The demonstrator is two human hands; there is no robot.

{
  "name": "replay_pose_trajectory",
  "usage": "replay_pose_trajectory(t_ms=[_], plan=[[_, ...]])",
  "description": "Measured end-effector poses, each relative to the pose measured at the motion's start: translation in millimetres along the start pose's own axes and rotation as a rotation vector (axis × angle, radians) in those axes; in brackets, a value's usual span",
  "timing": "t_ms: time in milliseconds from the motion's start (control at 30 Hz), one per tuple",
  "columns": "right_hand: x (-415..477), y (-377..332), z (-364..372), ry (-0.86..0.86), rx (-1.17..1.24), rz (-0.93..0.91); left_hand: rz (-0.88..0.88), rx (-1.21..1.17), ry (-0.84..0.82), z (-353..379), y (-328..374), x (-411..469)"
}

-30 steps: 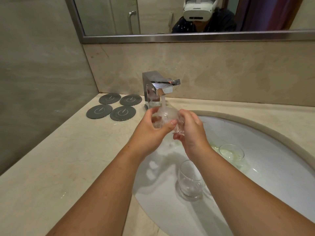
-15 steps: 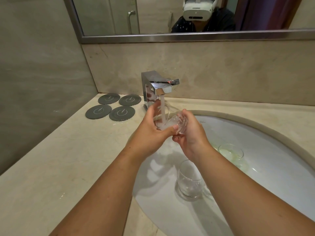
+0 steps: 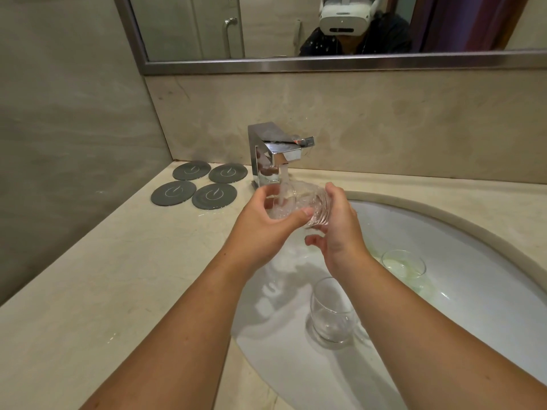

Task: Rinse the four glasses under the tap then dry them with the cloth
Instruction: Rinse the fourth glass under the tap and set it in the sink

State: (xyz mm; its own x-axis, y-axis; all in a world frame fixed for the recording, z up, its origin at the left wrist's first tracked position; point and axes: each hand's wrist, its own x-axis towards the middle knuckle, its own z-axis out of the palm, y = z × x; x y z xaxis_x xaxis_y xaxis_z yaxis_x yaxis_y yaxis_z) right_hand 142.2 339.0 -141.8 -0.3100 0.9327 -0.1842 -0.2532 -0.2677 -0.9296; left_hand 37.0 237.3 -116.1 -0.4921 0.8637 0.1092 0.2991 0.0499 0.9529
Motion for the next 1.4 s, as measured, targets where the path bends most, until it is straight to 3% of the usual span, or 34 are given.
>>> replay_pose_trajectory(t_ms=[133,400,533,733,1067,1400], plan=[[-0.1,2.0,-0.8,-0.029,0.052,0.139,0.020,0.041,-0.036,-0.8,0.6,-1.3],[-6.0,-0.3,0.9,0.093,-0.114,-0.164,-0.103,0.044,-0.087,-0.6,-7.0,1.6],[-11.3,-0.7,6.3,0.073,-0.136,-0.200,-0.138,0.082,-0.075,-0.2,-12.2,4.5],[-8.1,-1.8,1.7,0.050,-0.099,-0.194,-0.210,-0.140,-0.091,3.6,-11.5,6.3],[-5.1,-1.0,-0.7,-0.032,-0.060,0.117,0.013,0.057,-0.089,-2.4,-4.2,0.4],[-7.2,-1.1,1.4,0.022,-0.027,-0.063,-0.067,-0.012,-0.068,0.2,-8.2,3.1]])
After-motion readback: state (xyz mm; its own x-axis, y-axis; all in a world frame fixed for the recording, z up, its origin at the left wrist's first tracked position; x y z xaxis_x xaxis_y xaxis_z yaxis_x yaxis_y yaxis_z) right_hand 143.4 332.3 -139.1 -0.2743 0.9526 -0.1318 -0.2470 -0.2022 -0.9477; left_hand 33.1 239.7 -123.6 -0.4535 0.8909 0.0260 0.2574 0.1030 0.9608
